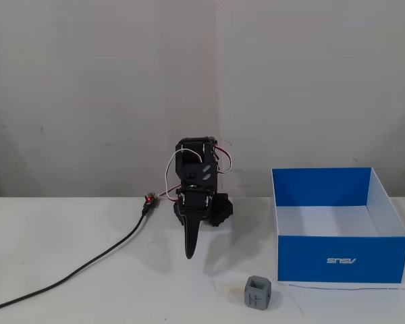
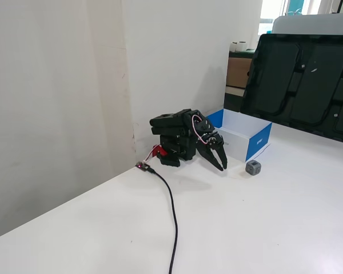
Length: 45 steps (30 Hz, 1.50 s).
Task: Pick the gray block and keep it in the box.
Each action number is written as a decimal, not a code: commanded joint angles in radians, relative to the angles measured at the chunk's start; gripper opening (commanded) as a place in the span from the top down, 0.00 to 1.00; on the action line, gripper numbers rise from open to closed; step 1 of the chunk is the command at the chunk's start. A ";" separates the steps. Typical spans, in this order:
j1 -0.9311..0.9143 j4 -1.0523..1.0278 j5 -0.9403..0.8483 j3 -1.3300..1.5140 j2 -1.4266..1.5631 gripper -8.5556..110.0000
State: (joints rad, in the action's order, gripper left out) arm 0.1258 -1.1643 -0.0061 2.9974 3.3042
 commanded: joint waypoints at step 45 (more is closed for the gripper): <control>0.143 0.278 -0.319 -0.650 -0.871 0.93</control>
State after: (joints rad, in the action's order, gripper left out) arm 0.2777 -0.9050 -0.2592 2.4743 2.4758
